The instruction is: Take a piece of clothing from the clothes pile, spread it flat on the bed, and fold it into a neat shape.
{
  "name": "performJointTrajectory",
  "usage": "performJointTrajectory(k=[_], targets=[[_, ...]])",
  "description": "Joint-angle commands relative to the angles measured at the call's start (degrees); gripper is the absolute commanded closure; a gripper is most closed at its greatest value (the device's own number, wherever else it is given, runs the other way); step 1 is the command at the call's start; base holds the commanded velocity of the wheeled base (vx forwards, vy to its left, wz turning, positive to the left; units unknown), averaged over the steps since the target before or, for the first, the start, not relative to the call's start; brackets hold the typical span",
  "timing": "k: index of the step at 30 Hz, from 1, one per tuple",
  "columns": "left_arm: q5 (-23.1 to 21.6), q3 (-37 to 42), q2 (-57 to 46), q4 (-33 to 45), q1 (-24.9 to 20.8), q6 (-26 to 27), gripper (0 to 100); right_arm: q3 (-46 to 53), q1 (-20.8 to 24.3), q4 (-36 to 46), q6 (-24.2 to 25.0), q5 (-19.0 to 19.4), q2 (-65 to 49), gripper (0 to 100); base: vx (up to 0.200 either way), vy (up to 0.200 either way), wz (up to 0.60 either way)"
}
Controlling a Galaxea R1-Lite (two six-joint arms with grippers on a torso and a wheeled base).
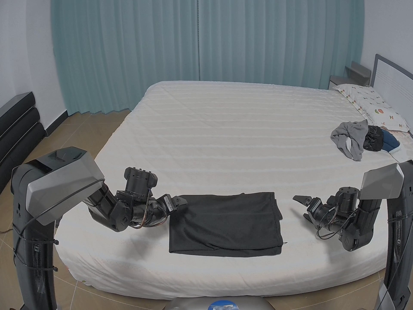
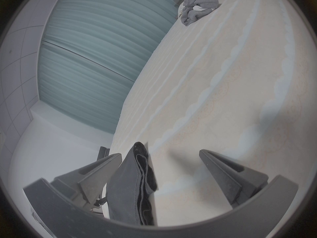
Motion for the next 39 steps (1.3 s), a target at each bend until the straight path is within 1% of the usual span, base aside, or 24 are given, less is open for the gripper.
performJointTrajectory(k=[1, 6, 7, 8, 11, 12, 13, 15, 18, 19, 21, 22, 23, 24, 25, 27, 28, 29, 31, 32, 35, 37, 38, 39], targets=[[0.2, -0.1, 0.2, -0.2, 0.5, -0.3, 0, 0.0, 0.7, 0.1, -0.2, -0.1, 0.2, 0, 0.000, 0.000, 0.00], [1.0, 0.2, -1.3, -0.2, 0.5, -0.5, 0, -0.2, 0.7, 0.7, -0.3, -0.3, 0.0, 0, 0.000, 0.000, 0.00], [2.0, 0.5, -2.6, 0.1, 0.5, -0.8, 0, 0.2, 1.2, 0.7, -0.3, -0.5, -0.3, 0, 0.000, 0.000, 0.00], [3.1, 1.0, -3.4, 0.2, 0.5, -1.1, 0, 0.5, 1.7, 0.6, -0.2, -1.1, -0.7, 0, 0.000, 0.000, 0.00], [5.3, 2.8, -5.8, -0.2, 1.2, -1.7, 0, 3.0, 2.1, 0.1, -0.7, -5.0, -3.4, 0, 0.000, 0.000, 0.00], [5.3, 2.8, -5.8, -0.2, 1.2, -1.7, 0, 3.0, 2.1, 0.1, -0.7, -5.0, -3.4, 0, 0.000, 0.000, 0.00], [6.8, 4.0, -9.6, 0.3, 1.7, -1.9, 0, 5.0, 2.1, 0.1, -1.6, -7.0, -7.2, 0, 0.000, 0.000, 0.00], [7.6, 6.9, -13.9, -0.1, 1.7, -2.2, 0, 8.0, 2.0, 0.1, -2.8, -8.4, -11.6, 0, 0.000, 0.000, 0.00], [8.8, 10.4, -21.0, -0.4, 1.4, -1.9, 0, 13.0, 2.0, 0.0, -6.1, -10.9, -18.3, 0, 0.000, 0.000, 0.00], [9.9, 12.2, -25.2, -0.3, 1.2, -1.8, 0, 15.9, 2.0, -0.1, -9.1, -12.4, -22.2, 0, 0.000, 0.000, 0.00], [11.2, 13.9, -30.2, -0.1, 1.2, -1.7, 0, 19.1, 1.7, -0.8, -12.6, -13.6, -26.8, 0, 0.000, 0.000, 0.00], [12.0, 15.3, -33.8, 0.2, 1.2, -1.5, 0, 21.4, 1.4, -1.4, -15.3, -14.0, -30.7, 0, 0.000, 0.000, 0.00], [12.6, 16.0, -35.9, 0.2, 1.2, -1.0, 0, 22.7, 1.4, -1.7, -16.5, -14.0, -33.3, 0, 0.000, 0.000, 0.00], [13.4, 17.4, -39.4, 0.2, 1.2, 0.4, 0, 24.5, 1.2, -1.4, -18.4, -14.0, -37.5, 0, 0.000, 0.000, 0.00], [13.5, 17.5, -39.8, 0.2, 1.2, 0.6, 0, 24.6, 1.2, -1.3, -18.6, -14.0, -38.0, 0, 0.000, 0.000, 0.00], [16.3, 20.6, -46.6, 0.2, 1.2, 5.6, 0, 27.4, 1.0, -0.1, -22.5, -14.0, -46.3, 0, 0.000, 0.000, 0.00], [16.5, 20.8, -46.9, 0.2, 1.2, 5.9, 0, 27.4, 1.0, -0.1, -22.7, -14.0, -46.7, 0, 0.000, 0.000, 0.00], [18.8, 22.5, -51.0, 0.4, 1.4, 9.3, 0, 29.1, 0.4, 2.0, -25.7, -14.0, -51.5, 0, 0.000, 0.000, 0.00], [20.7, 24.0, -55.0, 0.9, 1.4, 12.1, 0, 30.2, -0.6, 4.9, -27.9, -13.8, -56.3, 0, 0.000, 0.000, 0.00], [21.9, 24.7, -57.6, 1.8, 1.4, 13.3, 0, 30.4, -1.1, 6.8, -28.5, -13.6, -59.2, 0, 0.000, 0.000, 0.00], [23.4, 25.9, -62.7, 5.0, 1.4, 15.7, 0, 30.5, -1.9, 10.7, -29.2, -13.6, -64.6, 0, 0.000, 0.000, 0.00], [23.6, 26.8, -67.0, 9.1, 1.5, 18.1, 0, 30.5, -2.9, 14.5, -30.7, -13.3, -69.0, 0, 0.000, 0.000, 0.00], [23.7, 26.9, -67.6, 9.7, 1.5, 18.5, 0, 30.6, -3.0, 15.1, -30.9, -13.1, -69.6, 0, 0.000, 0.000, 0.00], [23.7, 27.2, -71.1, 12.7, 1.5, 19.8, 0, 30.6, -4.3, 18.6, -32.1, -11.3, -73.5, 0, 0.000, 0.000, 0.00]])
